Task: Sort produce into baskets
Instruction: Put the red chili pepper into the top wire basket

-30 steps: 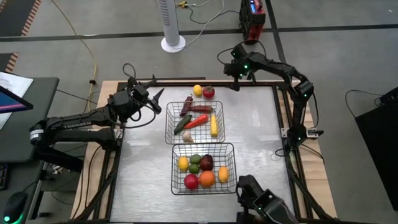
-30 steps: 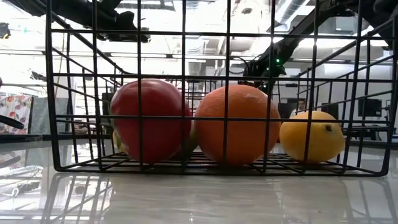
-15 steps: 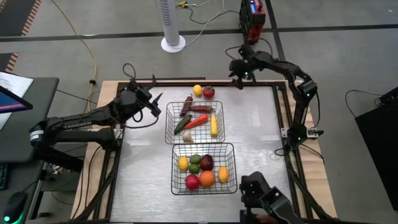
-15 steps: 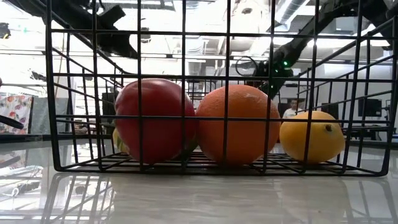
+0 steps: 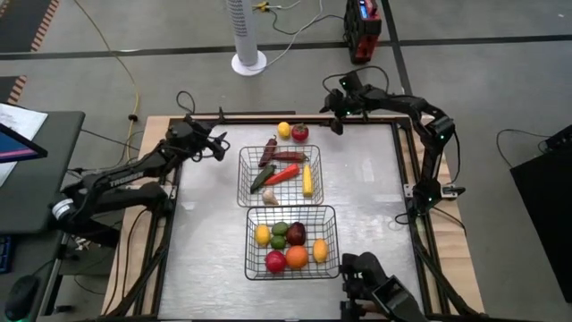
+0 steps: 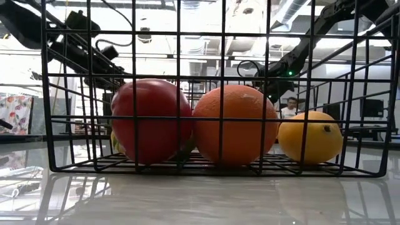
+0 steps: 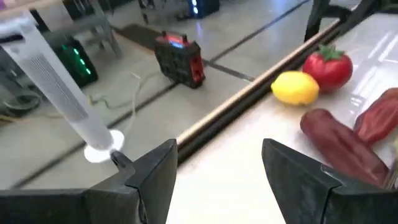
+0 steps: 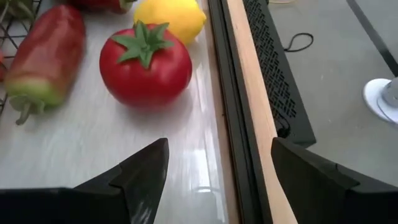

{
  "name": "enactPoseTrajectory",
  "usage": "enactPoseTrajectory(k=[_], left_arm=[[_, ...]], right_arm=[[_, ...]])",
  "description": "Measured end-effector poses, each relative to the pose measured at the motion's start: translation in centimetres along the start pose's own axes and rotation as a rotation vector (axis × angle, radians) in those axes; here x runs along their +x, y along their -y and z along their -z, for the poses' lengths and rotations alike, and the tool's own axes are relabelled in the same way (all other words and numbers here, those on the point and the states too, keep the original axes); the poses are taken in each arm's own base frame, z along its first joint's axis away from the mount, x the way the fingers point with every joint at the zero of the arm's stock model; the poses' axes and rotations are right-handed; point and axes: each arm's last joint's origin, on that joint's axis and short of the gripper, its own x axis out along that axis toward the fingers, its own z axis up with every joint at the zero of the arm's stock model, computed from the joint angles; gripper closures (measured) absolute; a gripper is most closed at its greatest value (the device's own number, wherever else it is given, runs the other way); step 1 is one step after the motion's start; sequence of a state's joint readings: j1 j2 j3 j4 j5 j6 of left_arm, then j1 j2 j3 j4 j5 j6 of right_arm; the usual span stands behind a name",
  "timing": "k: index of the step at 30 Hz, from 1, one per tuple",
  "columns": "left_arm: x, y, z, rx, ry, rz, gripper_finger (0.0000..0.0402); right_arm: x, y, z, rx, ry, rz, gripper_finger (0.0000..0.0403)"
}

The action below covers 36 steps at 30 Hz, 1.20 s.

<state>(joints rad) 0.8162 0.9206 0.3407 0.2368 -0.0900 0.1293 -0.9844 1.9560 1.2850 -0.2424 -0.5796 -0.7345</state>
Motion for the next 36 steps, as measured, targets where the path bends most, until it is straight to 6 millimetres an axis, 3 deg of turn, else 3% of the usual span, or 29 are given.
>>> enactPoseTrajectory(k=[7, 15, 25, 36], left_arm=[[2.7, 0.0, 1.9, -0.036, -0.080, 0.081, 0.0178], [5.3, 0.4, 2.9, -0.005, -0.042, 0.034, 0.0178], [5.7, -0.2, 3.3, -0.053, -0.070, -0.335, 0.0178], [6.3, 1.9, 2.4, 0.003, -0.081, -0.306, 0.0178]], right_arm=[[0.0, -0.2, 0.2, 0.006, -0.017, -0.017, 0.0093], [1.2, -2.6, -0.1, 0.042, -0.190, -0.042, 0.0093], [2.5, -3.8, -1.8, 0.080, -0.321, 0.201, 0.0093], [3.7, -6.3, -2.8, 0.168, -0.416, 0.278, 0.0093]])
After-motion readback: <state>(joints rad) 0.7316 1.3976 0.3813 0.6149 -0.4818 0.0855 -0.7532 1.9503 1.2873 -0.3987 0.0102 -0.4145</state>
